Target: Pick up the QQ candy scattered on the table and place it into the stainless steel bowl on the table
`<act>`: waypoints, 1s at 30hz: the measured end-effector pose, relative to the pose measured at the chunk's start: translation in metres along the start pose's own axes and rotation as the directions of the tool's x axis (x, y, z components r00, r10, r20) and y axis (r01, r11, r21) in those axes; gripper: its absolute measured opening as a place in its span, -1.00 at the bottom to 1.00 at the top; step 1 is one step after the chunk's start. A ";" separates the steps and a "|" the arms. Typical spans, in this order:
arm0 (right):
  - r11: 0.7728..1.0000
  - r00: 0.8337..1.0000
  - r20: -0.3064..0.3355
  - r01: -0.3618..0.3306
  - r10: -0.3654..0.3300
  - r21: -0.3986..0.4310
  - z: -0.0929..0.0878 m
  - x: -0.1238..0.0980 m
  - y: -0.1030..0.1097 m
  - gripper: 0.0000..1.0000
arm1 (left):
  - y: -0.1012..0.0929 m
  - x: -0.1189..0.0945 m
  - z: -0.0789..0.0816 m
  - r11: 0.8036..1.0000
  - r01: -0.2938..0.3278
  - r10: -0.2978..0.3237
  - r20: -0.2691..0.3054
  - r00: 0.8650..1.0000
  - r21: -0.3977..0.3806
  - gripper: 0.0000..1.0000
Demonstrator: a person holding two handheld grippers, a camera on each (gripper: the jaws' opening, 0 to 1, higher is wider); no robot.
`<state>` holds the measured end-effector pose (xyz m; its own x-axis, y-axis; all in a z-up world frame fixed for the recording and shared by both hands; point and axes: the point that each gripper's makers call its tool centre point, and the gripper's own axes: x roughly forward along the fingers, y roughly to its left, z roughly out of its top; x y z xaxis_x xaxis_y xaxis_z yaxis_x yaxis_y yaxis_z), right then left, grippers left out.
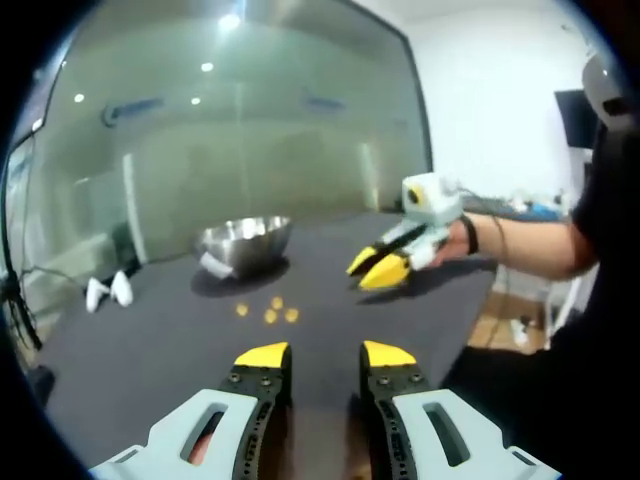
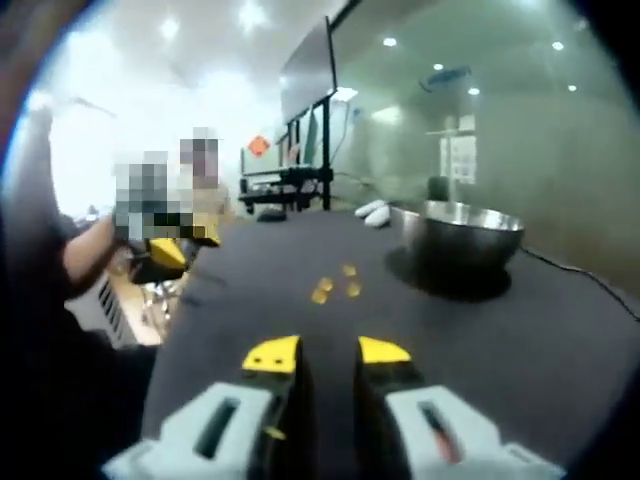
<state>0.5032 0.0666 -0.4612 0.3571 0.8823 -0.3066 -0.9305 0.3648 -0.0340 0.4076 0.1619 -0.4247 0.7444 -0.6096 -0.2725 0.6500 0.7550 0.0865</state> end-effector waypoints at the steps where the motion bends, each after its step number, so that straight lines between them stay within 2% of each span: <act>1: 1.000 1.000 -0.009 -0.006 0.006 -0.002 -0.001 0.004 0.000 -0.57 | 0.000 0.000 -0.001 1.000 -0.001 0.001 -0.002 1.000 -0.001 -0.42; 6: 1.000 0.999 -0.024 -0.025 0.025 -0.003 0.001 0.025 -0.001 -0.57 | 0.001 0.001 -0.001 1.000 -0.003 0.003 -0.002 1.000 -0.004 -0.42; 15: 0.996 0.995 -0.056 -0.084 0.082 -0.033 0.007 0.066 0.011 -0.57 | 0.004 -0.003 -0.003 1.000 -0.016 0.016 -0.003 1.000 -0.015 -0.42; 23: 0.995 0.994 -0.064 -0.089 0.086 -0.038 0.008 0.082 0.014 -0.58 | 0.011 -0.007 -0.006 0.999 -0.039 0.039 -0.012 0.999 -0.033 -0.42; 30: 0.998 0.997 -0.057 -0.057 0.058 0.017 0.009 0.088 0.007 -0.70 | 0.012 -0.009 -0.008 0.999 -0.040 0.039 -0.015 0.999 -0.034 -0.42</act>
<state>0.5284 0.1492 -0.4799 0.2976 0.8834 -0.3619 -0.9477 0.3191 -0.0003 0.4078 0.1783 -0.4292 0.7671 -0.5756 -0.2833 0.6141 0.7866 0.0645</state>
